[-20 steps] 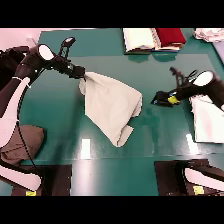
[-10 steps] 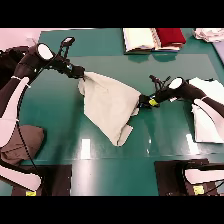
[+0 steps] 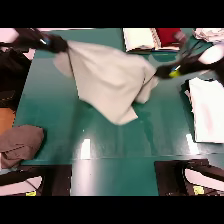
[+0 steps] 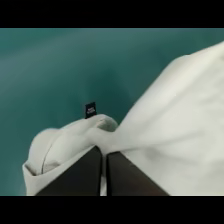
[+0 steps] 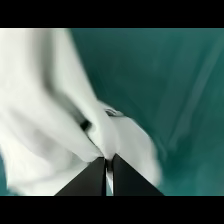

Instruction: Fold the shirts.

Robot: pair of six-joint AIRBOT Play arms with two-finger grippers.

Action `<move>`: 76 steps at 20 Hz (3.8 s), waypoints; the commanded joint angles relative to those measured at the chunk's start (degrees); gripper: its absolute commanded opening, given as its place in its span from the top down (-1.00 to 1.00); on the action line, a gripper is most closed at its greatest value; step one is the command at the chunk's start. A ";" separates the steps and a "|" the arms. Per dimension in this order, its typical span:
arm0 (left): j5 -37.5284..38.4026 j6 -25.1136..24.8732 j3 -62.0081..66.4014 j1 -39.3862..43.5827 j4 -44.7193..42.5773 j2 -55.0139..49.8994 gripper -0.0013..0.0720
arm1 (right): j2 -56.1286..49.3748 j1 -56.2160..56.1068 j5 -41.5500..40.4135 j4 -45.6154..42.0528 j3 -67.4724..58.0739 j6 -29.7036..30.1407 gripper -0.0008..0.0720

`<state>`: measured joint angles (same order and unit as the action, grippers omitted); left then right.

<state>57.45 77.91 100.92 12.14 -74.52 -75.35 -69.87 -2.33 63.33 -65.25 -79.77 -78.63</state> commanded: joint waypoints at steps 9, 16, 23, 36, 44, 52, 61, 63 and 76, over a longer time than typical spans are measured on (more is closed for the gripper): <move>-2.01 0.04 3.96 -0.04 4.17 32.33 0.90 | 19.78 5.27 2.95 -2.43 -27.28 0.07 0.94; 14.93 0.11 -5.81 -0.04 4.50 21.07 0.90 | 9.11 5.25 14.60 -2.29 -29.33 -2.54 0.94; 6.29 -5.07 -29.57 -0.04 4.17 1.79 0.90 | -13.27 5.25 20.39 -2.32 -15.56 -2.49 0.94; -31.76 -0.66 -22.93 -1.27 -11.19 -4.17 -0.19 | -20.46 3.58 10.58 -2.25 -14.99 -2.54 0.90; -4.22 5.14 -20.55 -10.95 -5.90 -5.66 -0.90 | -17.86 3.58 12.85 -2.27 -19.76 -2.49 -0.15; -9.33 9.29 -21.27 -11.72 0.63 -16.50 -0.90 | -15.43 3.48 21.33 -2.23 -19.76 -2.32 -0.15; -10.49 3.61 -21.29 -16.11 13.11 -22.38 -0.90 | -15.26 3.43 22.16 -1.77 -19.78 -2.34 -0.14; -10.34 3.43 -21.29 -16.11 13.97 -23.06 -0.90 | -15.26 3.43 22.16 -1.77 -19.78 -2.36 -0.14; -11.54 2.78 -21.29 -12.83 14.56 -23.61 -0.70 | -15.26 0.52 22.43 -1.79 -19.78 -2.82 -0.14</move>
<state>45.87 80.66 79.64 -0.99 -59.99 -98.74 -85.17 -1.52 85.54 -67.09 -99.50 -81.03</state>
